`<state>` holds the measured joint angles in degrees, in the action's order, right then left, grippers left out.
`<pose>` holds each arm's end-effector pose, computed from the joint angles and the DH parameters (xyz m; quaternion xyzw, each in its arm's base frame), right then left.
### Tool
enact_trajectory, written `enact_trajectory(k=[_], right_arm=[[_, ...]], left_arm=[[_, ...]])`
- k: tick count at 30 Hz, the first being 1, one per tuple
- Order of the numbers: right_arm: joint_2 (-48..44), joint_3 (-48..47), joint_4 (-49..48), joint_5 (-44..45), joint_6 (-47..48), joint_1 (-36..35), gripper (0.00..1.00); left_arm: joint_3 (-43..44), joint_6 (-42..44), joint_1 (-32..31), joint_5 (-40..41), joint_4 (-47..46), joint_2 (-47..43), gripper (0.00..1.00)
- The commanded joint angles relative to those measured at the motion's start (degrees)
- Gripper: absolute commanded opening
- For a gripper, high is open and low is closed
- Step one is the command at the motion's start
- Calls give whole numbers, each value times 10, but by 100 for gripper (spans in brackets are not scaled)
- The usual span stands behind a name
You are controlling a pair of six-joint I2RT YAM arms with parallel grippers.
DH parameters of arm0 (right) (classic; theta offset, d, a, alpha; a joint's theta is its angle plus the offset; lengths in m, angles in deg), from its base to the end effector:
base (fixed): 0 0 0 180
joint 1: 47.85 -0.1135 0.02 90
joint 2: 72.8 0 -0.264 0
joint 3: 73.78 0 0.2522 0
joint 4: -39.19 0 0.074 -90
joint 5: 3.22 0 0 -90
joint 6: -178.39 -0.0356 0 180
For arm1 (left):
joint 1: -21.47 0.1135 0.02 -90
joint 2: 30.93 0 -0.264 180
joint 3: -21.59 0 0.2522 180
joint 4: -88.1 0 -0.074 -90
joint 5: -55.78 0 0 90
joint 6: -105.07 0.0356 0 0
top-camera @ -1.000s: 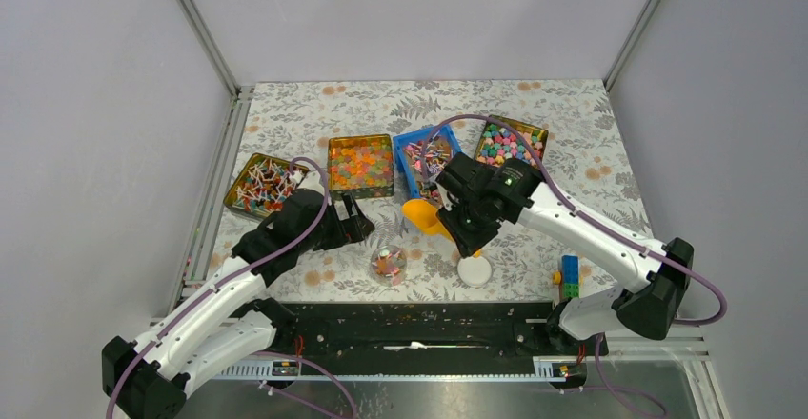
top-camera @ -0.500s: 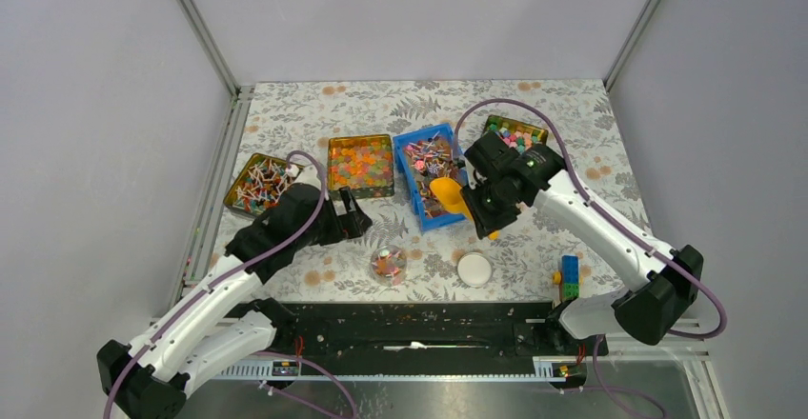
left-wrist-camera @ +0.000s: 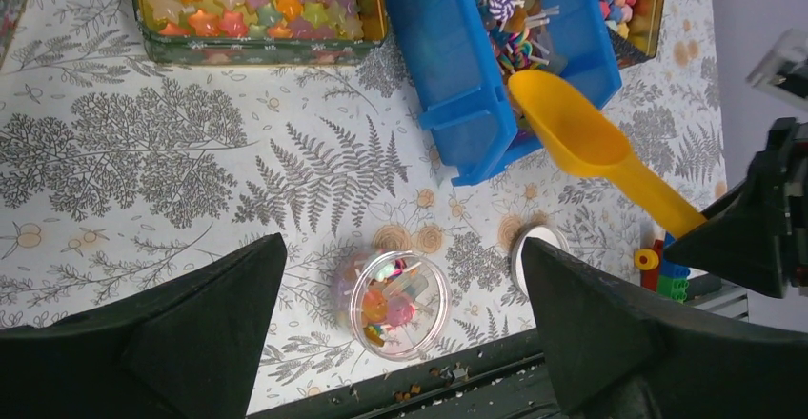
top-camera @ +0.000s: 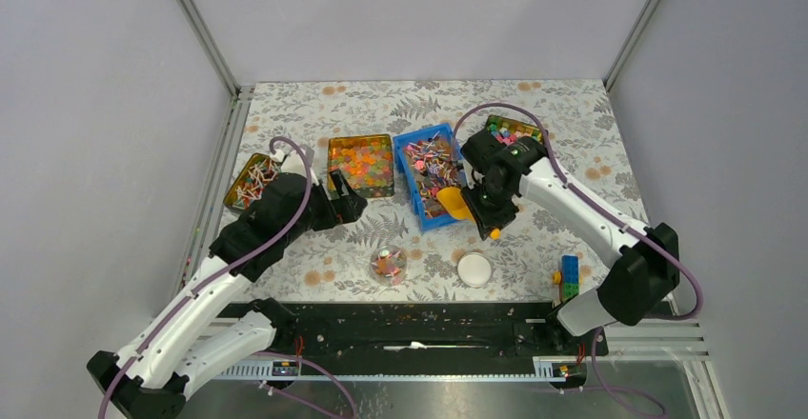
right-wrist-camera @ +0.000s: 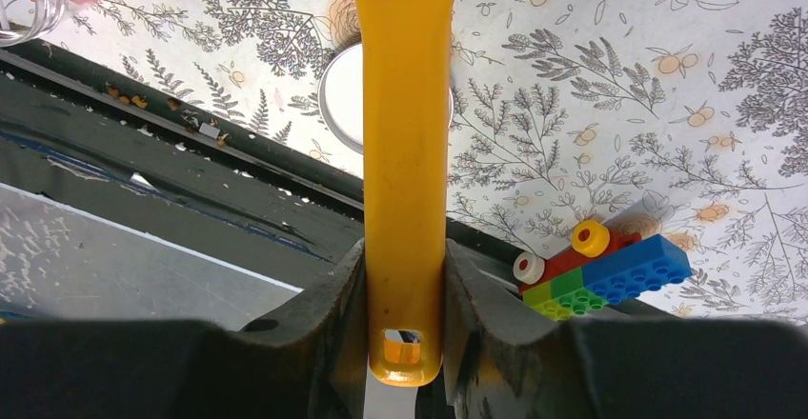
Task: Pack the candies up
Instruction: Scoop the fake candies from the storage box.
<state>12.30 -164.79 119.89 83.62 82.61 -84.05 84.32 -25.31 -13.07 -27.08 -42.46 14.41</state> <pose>0.2224 0.1652 0.2968 -0.2635 0.9552 0.0729 0.1137 0.1407 -0.0915 0.3186 -0.0746 0.8705 -0.2508 0.4169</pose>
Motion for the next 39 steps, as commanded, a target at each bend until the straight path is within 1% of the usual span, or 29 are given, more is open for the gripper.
enact_trajectory(k=[1, 20, 24, 28, 35, 39], right_arm=[[20, -17, 5, -15, 14, 2, 0], [144, -102, 8, 20, -9, 2, 0], [155, -104, -20, 24, -17, 2, 0], [154, -86, -67, 23, -36, 2, 0], [122, -16, -183, 11, -93, 3, 0], [117, -3, -196, 7, -92, 3, 0]], left_arm=[[23, 13, 0, 21, -33, -14, 99], [-2, 11, 0, 28, -40, -27, 99], [-4, 9, 0, 27, -40, -27, 99], [-8, 8, 0, 23, -40, -29, 99], [-17, -1, 0, 16, -40, -36, 99], [-21, -4, 1, 11, -40, -41, 99]])
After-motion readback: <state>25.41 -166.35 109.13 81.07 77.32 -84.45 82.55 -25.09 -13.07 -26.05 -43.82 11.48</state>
